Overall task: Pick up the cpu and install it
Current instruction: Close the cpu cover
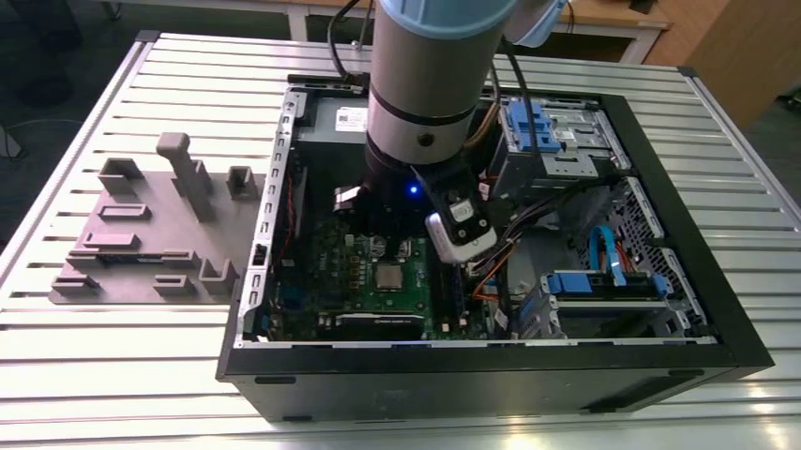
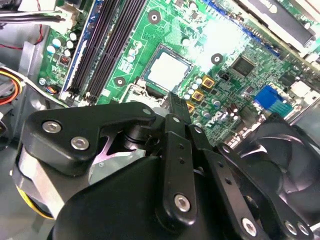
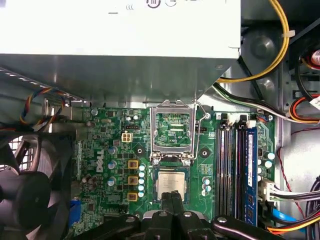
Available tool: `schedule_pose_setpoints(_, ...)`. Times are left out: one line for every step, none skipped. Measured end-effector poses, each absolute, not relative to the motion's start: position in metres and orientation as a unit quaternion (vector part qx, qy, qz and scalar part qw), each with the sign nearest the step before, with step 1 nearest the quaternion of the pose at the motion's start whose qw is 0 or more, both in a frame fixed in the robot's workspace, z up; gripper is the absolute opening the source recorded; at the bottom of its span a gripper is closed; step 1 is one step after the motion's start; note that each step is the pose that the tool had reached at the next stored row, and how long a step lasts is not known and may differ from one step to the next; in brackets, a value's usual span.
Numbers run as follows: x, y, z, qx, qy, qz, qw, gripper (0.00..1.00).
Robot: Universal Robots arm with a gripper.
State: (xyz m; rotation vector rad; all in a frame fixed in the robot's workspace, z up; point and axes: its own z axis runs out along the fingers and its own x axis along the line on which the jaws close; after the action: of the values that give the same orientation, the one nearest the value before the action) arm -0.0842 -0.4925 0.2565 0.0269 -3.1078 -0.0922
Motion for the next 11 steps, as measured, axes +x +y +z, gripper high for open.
schedule_pose_setpoints(-0.0843, -0.4925, 0.2565, 0.015, -0.999, -0.030, 0.016, 0.10)
schedule_pose_setpoints(-0.0843, -0.4925, 0.2564, 0.024, -0.999, -0.029, 0.017, 0.10)
schedule_pose_setpoints(-0.0843, -0.4925, 0.2562, 0.034, -0.999, -0.029, 0.017, 0.10)
schedule_pose_setpoints(-0.0843, -0.4925, 0.2559, 0.043, -0.999, -0.029, 0.017, 0.10)
schedule_pose_setpoints(-0.0842, -0.4925, 0.2556, 0.052, -0.998, -0.029, 0.017, 0.10)
schedule_pose_setpoints(-0.0843, -0.4925, 0.2554, 0.061, -0.998, -0.029, 0.018, 0.10)
schedule_pose_setpoints(-0.0843, -0.4925, 0.2552, 0.070, -0.997, -0.029, 0.018, 0.10)
schedule_pose_setpoints(-0.0843, -0.4925, 0.2551, 0.079, -0.996, -0.028, 0.018, 0.10)
schedule_pose_setpoints(-0.0842, -0.4925, 0.2550, 0.088, -0.996, -0.028, 0.018, 0.10)
schedule_pose_setpoints(-0.0842, -0.4925, 0.2548, 0.097, -0.995, -0.028, 0.019, 0.10)
schedule_pose_setpoints(-0.0843, -0.4925, 0.2547, 0.106, -0.994, -0.028, 0.019, 0.10)
